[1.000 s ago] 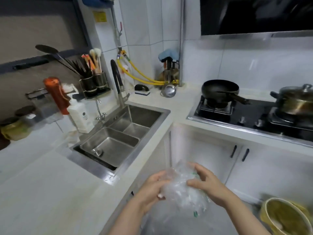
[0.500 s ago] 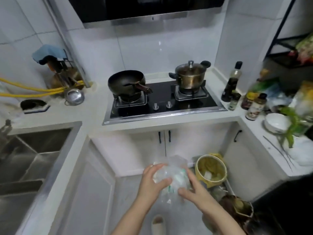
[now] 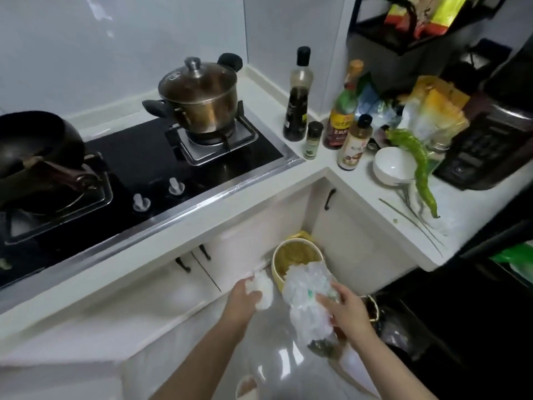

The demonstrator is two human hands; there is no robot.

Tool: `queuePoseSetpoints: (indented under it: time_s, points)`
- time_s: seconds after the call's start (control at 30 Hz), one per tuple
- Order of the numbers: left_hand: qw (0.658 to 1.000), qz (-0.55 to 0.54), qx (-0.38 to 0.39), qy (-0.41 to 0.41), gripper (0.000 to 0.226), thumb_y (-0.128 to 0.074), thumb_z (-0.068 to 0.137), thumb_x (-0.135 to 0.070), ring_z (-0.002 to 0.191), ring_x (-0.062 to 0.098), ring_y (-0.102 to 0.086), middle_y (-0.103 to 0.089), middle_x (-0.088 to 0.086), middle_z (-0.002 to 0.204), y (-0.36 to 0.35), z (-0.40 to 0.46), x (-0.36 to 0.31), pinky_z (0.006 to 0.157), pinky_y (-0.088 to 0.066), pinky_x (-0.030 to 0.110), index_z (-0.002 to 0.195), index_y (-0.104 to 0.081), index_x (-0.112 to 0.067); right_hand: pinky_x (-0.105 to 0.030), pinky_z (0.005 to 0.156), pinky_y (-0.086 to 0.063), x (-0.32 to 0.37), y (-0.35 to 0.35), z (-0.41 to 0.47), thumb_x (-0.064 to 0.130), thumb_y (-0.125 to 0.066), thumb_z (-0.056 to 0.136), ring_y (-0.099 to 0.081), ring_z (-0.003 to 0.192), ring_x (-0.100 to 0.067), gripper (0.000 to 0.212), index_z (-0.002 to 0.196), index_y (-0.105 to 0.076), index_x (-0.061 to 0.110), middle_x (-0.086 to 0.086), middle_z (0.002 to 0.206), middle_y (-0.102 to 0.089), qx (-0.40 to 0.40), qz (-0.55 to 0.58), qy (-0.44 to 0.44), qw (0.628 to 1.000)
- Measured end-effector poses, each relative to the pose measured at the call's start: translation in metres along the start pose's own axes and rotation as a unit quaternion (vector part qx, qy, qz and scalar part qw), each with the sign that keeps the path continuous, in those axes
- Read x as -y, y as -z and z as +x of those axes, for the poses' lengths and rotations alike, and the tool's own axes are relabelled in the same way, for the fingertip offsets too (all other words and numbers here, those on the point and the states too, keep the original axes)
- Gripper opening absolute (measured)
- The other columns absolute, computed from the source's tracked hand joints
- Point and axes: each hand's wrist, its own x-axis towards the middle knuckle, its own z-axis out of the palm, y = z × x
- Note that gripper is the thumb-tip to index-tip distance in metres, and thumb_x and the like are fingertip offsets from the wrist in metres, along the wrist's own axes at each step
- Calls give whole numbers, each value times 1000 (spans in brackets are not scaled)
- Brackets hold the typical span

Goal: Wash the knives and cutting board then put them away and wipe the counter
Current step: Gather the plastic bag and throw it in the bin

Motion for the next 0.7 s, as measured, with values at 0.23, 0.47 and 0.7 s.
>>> queuePoseSetpoints:
  time_s: [0.23, 0.47, 0.7]
  points:
    - [998, 3, 7, 66, 18, -70, 80, -14, 98, 31, -63, -63, 10, 108, -45, 104, 10, 80, -55, 42, 96, -63, -21, -22, 77, -36, -37, 0, 112, 22, -73, 80, -52, 91, -21, 44, 116, -53, 5, -4, 102, -54, -124, -69, -54, 988]
    - [989, 132, -28, 64, 33, -62, 86, -20, 97, 28, -61, -63, 10, 114, -90, 209, 45, 77, -53, 34, 118, -59, -14, -38, 68, -54, -79, -8, 224, 27, -67, 85, -61, 81, -28, 28, 99, -42, 25, -10, 98, -60, -123, -29, -50, 991]
    - [994, 42, -10, 97, 38, -62, 90, -16, 86, 24, -61, -59, 10, 110, -131, 293, 68, 76, -57, 36, 126, -54, -6, -49, 86, -52, -106, -20, 308, 29, -61, 87, -63, 95, -32, 33, 114, -44, 22, -10, 106, -61, -93, -120, -63, 986]
